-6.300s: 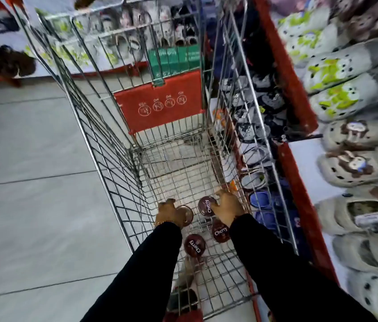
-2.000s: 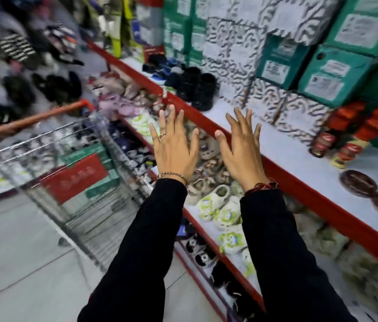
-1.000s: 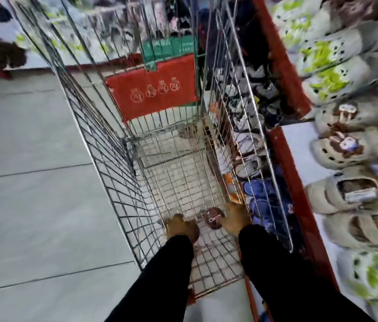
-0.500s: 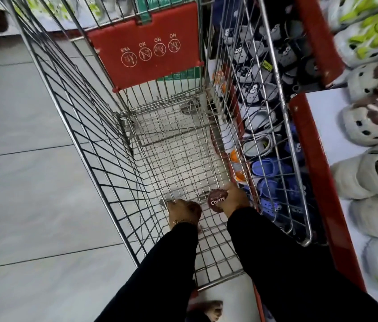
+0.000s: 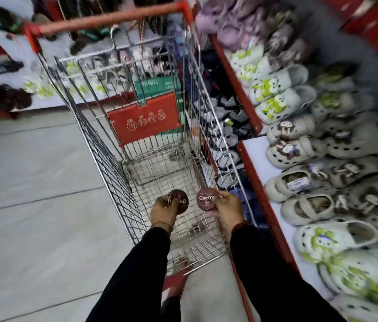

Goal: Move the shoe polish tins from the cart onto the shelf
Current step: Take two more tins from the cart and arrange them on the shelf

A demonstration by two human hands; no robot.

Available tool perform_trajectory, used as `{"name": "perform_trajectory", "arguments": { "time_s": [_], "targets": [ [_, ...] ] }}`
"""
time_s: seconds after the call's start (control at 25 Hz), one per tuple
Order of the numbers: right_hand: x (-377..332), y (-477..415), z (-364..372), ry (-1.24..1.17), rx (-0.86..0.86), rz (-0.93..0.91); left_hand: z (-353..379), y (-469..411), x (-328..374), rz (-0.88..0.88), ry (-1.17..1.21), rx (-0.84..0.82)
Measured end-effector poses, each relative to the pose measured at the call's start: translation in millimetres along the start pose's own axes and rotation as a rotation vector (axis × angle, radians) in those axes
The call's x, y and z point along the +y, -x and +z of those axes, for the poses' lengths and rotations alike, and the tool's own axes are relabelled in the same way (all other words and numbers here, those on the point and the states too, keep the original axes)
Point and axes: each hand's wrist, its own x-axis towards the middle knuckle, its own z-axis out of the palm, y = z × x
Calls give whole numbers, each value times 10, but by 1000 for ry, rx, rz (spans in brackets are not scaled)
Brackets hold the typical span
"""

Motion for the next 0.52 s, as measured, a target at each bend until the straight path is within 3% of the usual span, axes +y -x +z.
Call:
{"name": "perform_trajectory", "arguments": {
  "time_s": [0.24, 0.52],
  "targets": [
    [-799, 929, -713, -353, 37, -161, -250, 976, 794, 139, 266, -171],
    [-1292, 2002, -1785, -458, 162, -420, -145, 2063, 1460, 289, 346, -493]
  ]
}}
